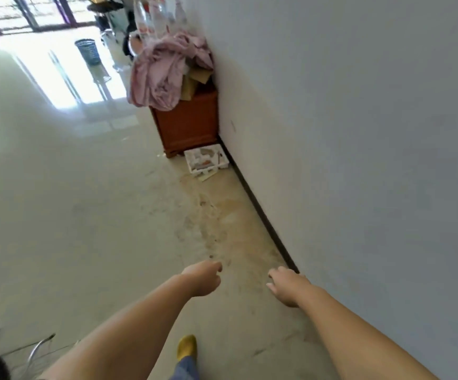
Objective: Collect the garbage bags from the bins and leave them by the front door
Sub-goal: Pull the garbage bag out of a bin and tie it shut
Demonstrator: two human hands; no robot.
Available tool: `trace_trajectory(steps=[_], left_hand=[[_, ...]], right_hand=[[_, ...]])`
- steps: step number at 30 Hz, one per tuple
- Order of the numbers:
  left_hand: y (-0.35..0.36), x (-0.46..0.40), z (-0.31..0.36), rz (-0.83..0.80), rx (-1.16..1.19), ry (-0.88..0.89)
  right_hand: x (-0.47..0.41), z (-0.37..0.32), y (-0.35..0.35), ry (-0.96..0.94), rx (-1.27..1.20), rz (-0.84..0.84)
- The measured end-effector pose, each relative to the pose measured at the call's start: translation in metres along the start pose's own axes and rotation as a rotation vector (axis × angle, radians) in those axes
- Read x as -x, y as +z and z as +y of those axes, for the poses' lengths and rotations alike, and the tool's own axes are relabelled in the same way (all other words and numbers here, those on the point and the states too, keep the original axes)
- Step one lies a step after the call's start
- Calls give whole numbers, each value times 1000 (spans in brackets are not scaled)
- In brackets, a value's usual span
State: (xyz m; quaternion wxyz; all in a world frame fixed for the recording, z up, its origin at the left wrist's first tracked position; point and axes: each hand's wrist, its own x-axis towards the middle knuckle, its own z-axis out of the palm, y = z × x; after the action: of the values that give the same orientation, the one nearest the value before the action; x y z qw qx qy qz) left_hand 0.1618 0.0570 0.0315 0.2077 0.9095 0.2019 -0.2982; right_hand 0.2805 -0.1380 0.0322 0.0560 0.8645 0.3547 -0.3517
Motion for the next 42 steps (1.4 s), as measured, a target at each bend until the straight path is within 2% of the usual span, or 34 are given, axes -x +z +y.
trace_trajectory(steps=[8, 20, 28, 37, 42], left_hand=[[-14, 33, -139, 65, 177, -271], [-119, 2, -327, 120, 264, -338], [-203, -64, -419, 181, 348, -376], [-340, -158, -538, 269, 502, -506], [-393, -195, -595, 270, 597, -551]], right_hand=[[-83, -142, -42, -232, 211, -81], [-205, -328, -132, -303, 258, -86], [-312, -411, -208, -376, 348, -91], [-486, -501, -344, -451, 458, -32], [-562, -562, -398, -494, 565, -120]])
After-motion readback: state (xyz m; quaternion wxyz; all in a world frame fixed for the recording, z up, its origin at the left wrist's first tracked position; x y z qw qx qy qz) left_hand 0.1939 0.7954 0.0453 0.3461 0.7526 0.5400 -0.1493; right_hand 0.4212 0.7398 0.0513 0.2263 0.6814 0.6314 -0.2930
